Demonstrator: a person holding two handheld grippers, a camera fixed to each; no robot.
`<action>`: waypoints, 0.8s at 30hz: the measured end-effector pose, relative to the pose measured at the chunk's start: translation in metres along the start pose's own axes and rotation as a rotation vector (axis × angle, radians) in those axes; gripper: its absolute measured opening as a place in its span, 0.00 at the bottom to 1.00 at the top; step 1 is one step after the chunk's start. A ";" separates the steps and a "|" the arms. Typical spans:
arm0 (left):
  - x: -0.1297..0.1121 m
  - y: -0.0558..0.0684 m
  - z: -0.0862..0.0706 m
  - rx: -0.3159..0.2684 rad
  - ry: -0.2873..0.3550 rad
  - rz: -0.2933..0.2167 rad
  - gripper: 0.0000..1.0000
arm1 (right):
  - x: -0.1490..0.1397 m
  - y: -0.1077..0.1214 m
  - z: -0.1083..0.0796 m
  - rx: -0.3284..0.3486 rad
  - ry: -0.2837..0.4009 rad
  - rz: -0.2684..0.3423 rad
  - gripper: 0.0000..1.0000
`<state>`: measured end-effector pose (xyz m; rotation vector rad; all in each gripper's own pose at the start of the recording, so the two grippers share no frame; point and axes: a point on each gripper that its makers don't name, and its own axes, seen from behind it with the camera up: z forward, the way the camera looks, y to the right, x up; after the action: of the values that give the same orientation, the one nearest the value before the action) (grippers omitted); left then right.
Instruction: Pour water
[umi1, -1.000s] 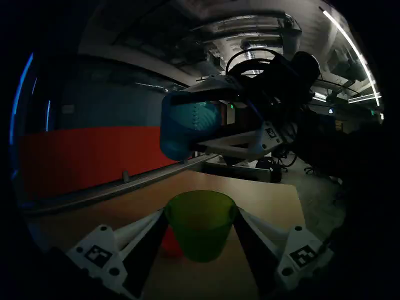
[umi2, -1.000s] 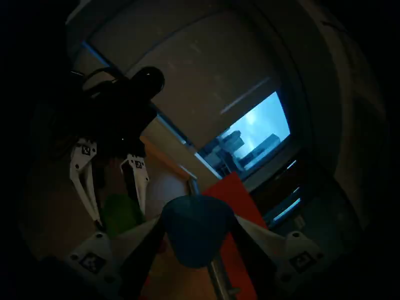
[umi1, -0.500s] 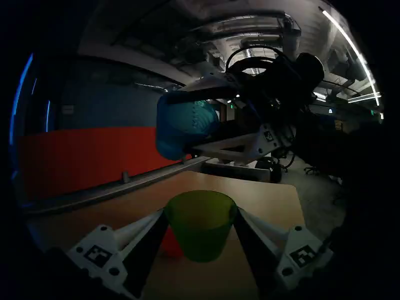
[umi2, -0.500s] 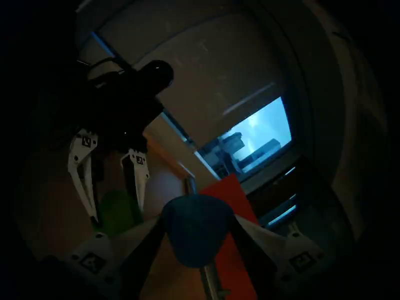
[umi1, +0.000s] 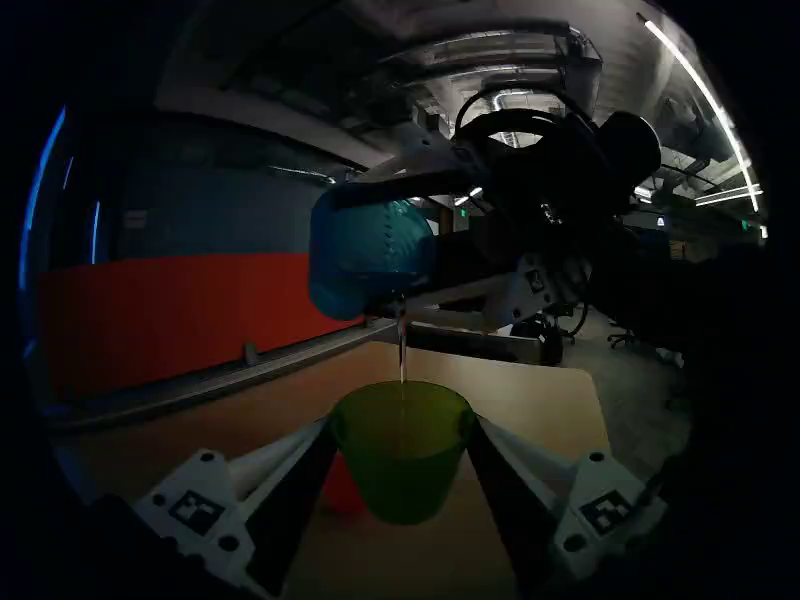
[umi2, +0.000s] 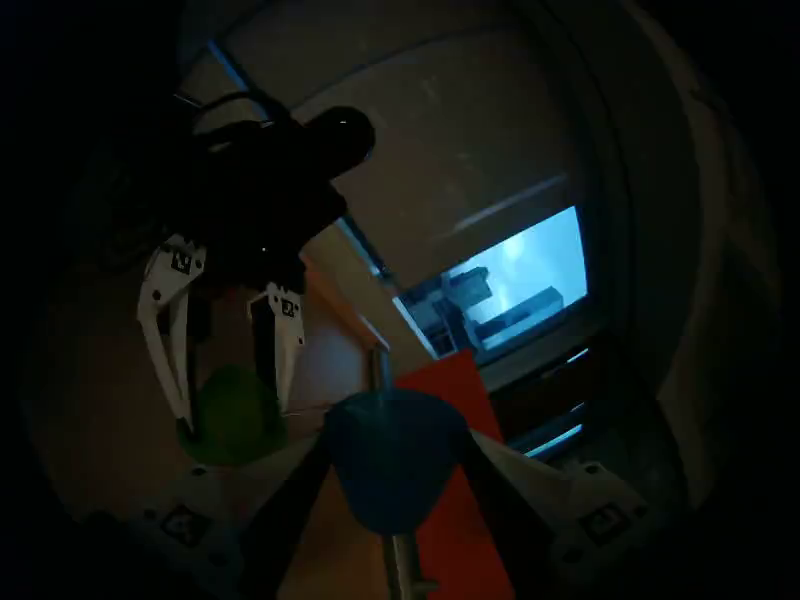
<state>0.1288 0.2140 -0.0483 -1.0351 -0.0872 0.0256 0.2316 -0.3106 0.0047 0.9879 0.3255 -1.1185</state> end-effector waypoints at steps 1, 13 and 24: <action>0.000 0.000 0.000 -0.001 0.000 0.000 0.88 | 0.000 0.000 0.000 0.000 -0.001 -0.006 0.93; 0.001 0.000 0.001 0.000 0.007 -0.003 0.87 | -0.002 0.002 0.001 -0.004 -0.017 -0.048 0.93; 0.002 0.001 0.002 -0.001 0.030 -0.021 0.87 | 0.000 0.004 0.004 -0.010 -0.017 -0.066 0.93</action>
<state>0.1308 0.2160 -0.0478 -1.0347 -0.0708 -0.0097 0.2340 -0.3130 0.0092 0.9640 0.3516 -1.1840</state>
